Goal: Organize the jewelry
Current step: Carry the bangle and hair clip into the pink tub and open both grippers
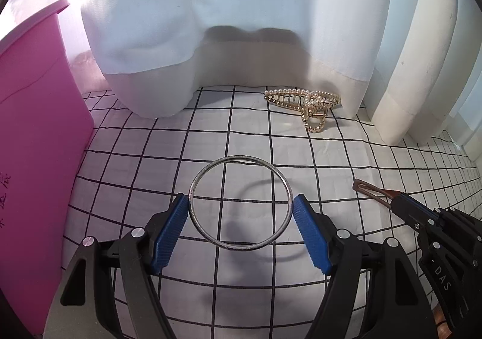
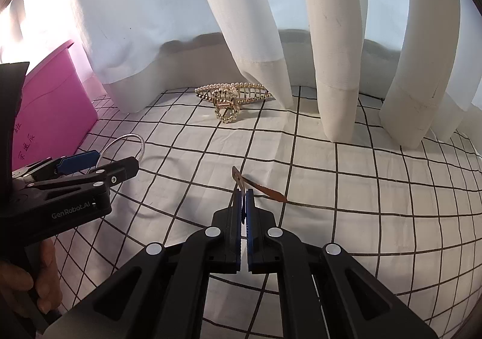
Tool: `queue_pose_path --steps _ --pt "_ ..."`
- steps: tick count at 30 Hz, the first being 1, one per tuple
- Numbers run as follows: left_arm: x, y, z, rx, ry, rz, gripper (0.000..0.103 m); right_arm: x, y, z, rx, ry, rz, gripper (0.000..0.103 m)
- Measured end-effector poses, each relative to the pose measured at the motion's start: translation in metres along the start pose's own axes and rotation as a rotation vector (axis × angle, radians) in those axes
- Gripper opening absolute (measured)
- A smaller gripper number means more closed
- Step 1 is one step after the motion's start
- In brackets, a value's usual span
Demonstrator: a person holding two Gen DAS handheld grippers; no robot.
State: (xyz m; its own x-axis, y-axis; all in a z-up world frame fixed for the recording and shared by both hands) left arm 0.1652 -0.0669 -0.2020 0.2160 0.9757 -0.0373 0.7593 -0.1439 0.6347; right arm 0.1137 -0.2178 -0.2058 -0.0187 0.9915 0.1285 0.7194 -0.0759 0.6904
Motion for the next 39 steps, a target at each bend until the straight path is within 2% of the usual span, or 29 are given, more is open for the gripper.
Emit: queue_pose_path --steps 13,20,29,39 --pt "-0.001 0.017 -0.071 -0.068 0.029 -0.079 0.070 0.008 0.033 -0.054 -0.034 0.049 -0.085 0.003" --pt "0.006 0.035 -0.125 -0.155 0.063 -0.136 0.070 0.036 0.065 -0.086 -0.092 0.132 -0.165 0.003" --pt "0.052 0.059 -0.204 -0.291 0.195 -0.225 0.070 0.115 0.122 -0.121 -0.193 0.303 -0.295 0.003" --pt "0.160 0.047 -0.265 -0.349 0.366 -0.359 0.070 0.248 0.159 -0.130 -0.230 0.505 -0.423 0.003"
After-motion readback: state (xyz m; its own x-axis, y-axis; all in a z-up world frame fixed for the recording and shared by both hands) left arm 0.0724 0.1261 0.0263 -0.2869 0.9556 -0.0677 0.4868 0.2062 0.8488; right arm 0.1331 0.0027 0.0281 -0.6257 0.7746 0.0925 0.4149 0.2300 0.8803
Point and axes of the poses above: each gripper's, at about its wrist camera, not at the fingertips, and z roughly the way its jaws point, x to its left, y to its top, the point moved 9 cm from there along z, roughly the way its jaws point, and after that the axes turned 3 degrees about -x, right-handed, at the moved point
